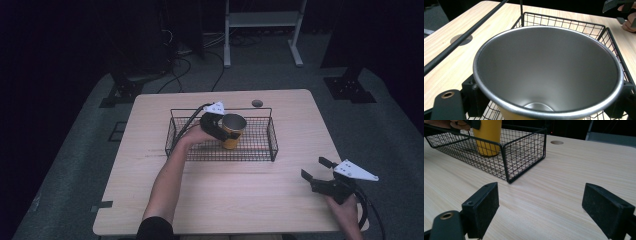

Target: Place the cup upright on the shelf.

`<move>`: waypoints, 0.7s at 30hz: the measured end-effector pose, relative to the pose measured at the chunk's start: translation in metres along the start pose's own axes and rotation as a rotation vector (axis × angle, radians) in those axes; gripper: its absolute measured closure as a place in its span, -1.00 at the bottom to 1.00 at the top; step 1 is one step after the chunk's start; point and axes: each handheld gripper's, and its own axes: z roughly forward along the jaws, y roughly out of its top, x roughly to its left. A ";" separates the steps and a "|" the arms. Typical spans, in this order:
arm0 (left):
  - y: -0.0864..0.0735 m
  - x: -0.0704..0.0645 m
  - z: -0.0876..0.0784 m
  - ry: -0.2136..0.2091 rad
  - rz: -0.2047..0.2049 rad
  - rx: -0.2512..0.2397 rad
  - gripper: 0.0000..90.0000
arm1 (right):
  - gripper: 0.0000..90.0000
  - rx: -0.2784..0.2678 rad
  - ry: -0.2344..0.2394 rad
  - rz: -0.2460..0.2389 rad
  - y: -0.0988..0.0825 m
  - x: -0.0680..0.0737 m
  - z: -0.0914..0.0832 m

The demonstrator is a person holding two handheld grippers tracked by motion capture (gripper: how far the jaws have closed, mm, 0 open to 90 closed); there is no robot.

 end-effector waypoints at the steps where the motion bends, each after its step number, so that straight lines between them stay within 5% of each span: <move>1: 0.000 0.000 0.000 0.000 0.000 0.000 -0.69 | -0.71 0.000 0.000 0.000 0.000 0.000 0.000; 21: -0.003 -0.003 -0.004 0.023 0.021 0.032 -0.71 | -0.71 0.000 -0.002 0.001 0.000 0.000 0.000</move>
